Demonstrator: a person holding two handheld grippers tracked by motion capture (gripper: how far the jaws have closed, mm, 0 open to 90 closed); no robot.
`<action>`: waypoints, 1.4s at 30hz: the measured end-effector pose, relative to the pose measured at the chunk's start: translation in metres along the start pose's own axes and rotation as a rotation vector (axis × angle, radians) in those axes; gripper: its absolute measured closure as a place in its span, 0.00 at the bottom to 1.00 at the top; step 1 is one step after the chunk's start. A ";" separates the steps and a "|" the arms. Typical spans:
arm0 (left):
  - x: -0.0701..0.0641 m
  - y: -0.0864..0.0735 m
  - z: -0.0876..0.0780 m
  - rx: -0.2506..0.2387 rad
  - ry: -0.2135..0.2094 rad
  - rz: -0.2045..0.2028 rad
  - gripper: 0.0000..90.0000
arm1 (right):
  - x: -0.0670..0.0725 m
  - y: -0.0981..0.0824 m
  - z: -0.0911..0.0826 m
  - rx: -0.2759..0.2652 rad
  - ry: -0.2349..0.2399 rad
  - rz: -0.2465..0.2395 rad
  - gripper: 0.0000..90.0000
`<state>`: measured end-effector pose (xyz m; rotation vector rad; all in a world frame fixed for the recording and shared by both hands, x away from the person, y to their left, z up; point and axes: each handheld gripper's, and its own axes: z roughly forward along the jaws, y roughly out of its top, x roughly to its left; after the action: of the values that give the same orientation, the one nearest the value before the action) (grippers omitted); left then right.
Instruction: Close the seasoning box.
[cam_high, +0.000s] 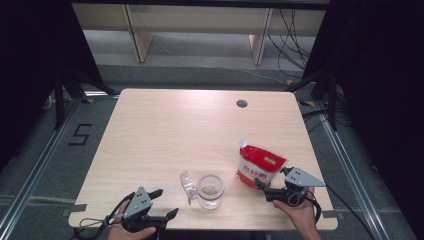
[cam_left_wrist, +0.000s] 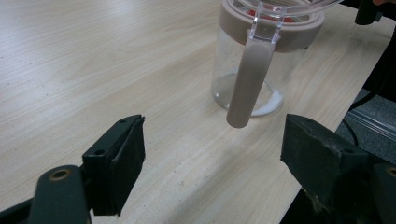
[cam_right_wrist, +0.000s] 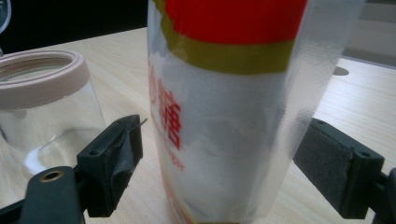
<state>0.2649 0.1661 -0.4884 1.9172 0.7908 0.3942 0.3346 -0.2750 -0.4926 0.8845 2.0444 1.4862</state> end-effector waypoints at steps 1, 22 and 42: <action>-0.001 0.000 0.000 0.000 0.002 -0.019 0.24 | 0.001 0.000 0.000 0.008 0.004 0.002 0.20; -0.001 0.000 0.000 -0.001 -0.002 -0.024 0.24 | -0.002 -0.002 0.014 -0.043 0.045 -0.013 0.29; -0.001 0.000 0.000 0.005 0.000 -0.019 0.24 | -0.004 -0.005 0.025 -0.083 0.081 -0.032 0.35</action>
<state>0.2639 0.1657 -0.4886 1.9125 0.8103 0.3807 0.3539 -0.2625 -0.5050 0.7675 2.0283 1.6016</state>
